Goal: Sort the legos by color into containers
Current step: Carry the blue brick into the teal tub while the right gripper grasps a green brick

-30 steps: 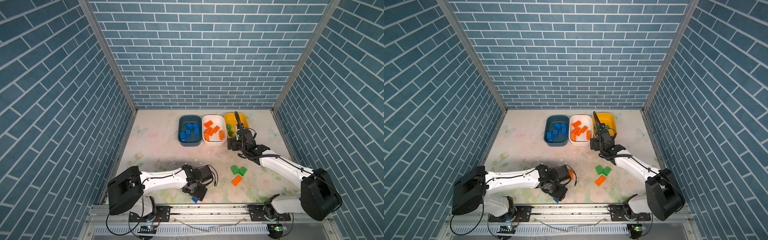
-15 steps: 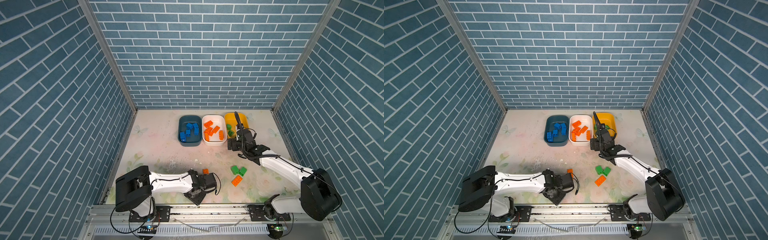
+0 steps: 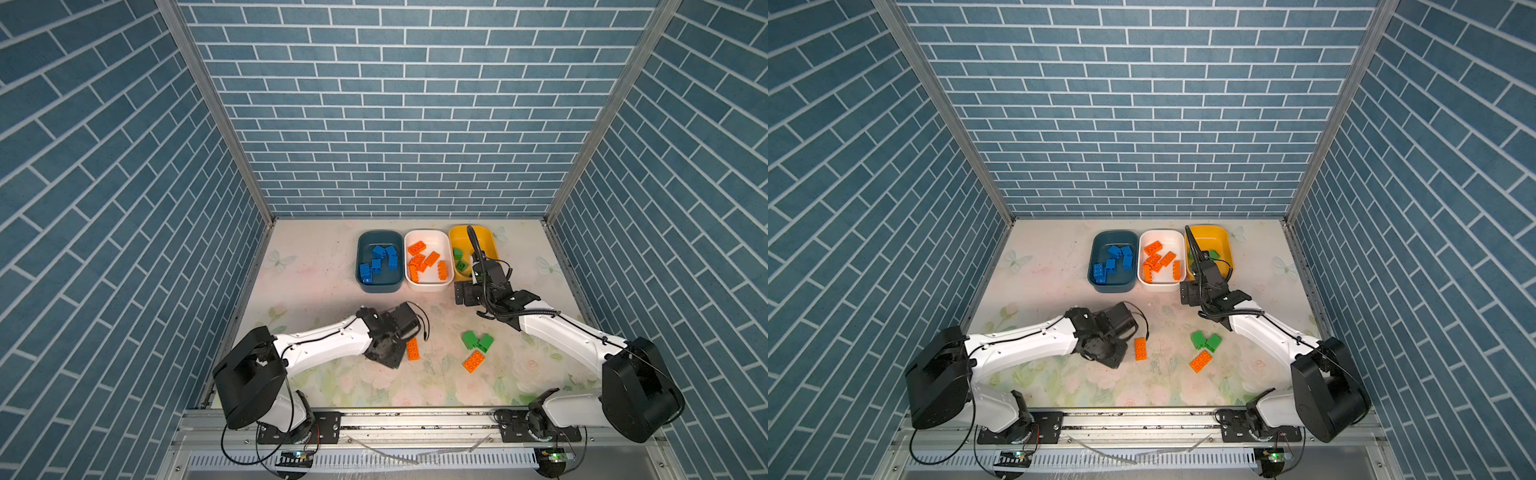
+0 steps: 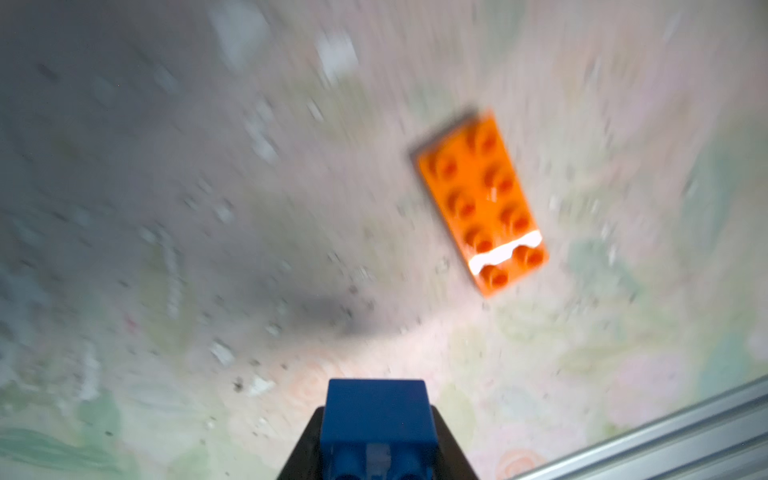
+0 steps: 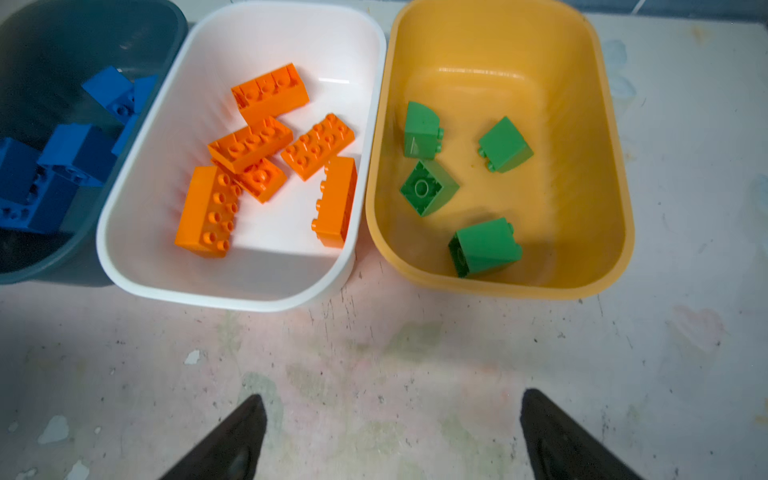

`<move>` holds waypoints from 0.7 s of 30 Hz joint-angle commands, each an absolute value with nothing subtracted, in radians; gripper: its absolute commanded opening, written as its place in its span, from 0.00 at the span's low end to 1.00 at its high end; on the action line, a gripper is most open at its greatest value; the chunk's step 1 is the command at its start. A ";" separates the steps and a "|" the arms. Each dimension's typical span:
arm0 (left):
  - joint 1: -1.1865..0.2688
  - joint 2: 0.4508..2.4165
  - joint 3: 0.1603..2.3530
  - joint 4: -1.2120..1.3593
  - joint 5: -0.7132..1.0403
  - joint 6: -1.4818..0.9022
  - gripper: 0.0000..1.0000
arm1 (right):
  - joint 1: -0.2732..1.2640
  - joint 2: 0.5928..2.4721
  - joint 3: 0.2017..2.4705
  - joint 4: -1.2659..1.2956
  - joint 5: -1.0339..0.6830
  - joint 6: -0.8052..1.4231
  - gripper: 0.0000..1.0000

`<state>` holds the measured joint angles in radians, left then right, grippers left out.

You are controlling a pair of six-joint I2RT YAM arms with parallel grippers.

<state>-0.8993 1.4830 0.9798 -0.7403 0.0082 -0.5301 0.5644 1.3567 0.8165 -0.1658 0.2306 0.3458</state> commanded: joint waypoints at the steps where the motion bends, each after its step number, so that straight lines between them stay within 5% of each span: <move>1: -0.772 1.478 1.082 -0.729 -0.065 -0.456 0.29 | 0.562 1.322 0.760 -0.274 0.221 0.450 0.97; 9: -0.547 1.692 1.376 -0.627 -0.109 -0.444 0.29 | 0.558 1.306 0.696 -0.452 0.218 0.614 0.91; 16: -0.458 1.926 1.622 -0.639 -0.076 -0.464 0.30 | 0.560 1.317 0.691 -0.487 0.049 0.568 0.83; 21: -0.428 2.071 1.808 -0.733 -0.072 -0.474 0.46 | 0.574 1.299 0.719 -0.515 -0.054 0.466 0.77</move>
